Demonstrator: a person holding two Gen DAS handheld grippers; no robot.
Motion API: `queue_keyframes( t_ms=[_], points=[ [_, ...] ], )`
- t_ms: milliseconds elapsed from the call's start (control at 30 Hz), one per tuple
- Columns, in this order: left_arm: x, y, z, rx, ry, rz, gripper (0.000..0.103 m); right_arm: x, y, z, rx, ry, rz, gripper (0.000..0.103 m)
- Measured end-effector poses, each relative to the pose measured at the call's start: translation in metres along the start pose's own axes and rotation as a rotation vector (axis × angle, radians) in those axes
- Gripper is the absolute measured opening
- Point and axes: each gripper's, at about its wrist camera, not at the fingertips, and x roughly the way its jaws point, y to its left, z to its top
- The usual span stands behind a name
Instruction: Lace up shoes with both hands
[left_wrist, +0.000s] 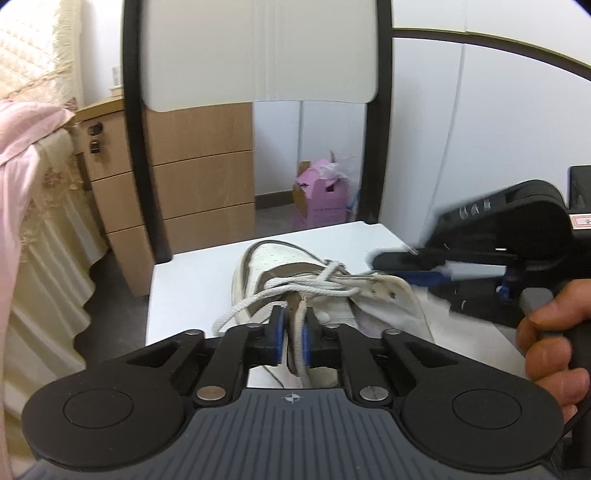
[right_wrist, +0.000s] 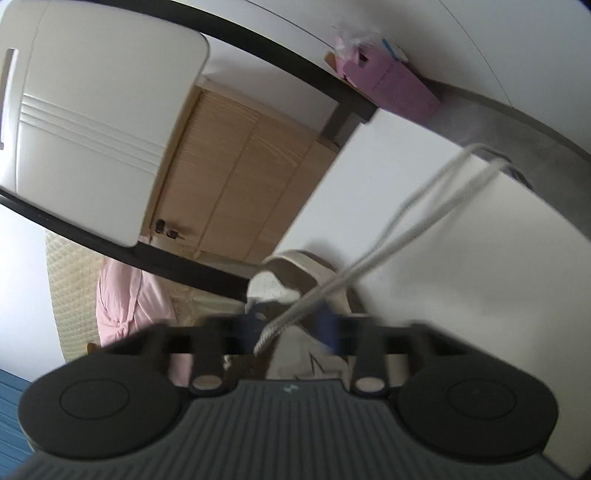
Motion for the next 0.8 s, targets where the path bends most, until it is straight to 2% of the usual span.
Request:
queue_keyframes(
  t_ms=[67,167,400,567,800],
  points=[
    [-0.002,0.001,0.0,-0.008,-0.003,0.019,0.008,0.006,0.003,0.015,-0.041,-0.033,-0.002,0.003],
    [-0.004,0.0,-0.001,0.002,-0.004,0.051,0.008,-0.007,0.006,0.018,-0.077,-0.096,-0.025,0.003],
    [-0.007,0.002,-0.001,-0.014,-0.005,0.113,0.008,-0.04,-0.021,0.037,-0.06,-0.19,-0.161,0.003],
    [-0.008,0.006,0.0,-0.045,-0.003,0.145,0.008,-0.06,-0.039,0.041,-0.052,-0.172,-0.24,0.003],
    [-0.01,0.004,0.0,-0.049,-0.004,0.166,0.008,-0.06,-0.05,0.023,-0.04,-0.094,-0.286,0.003]
  ],
)
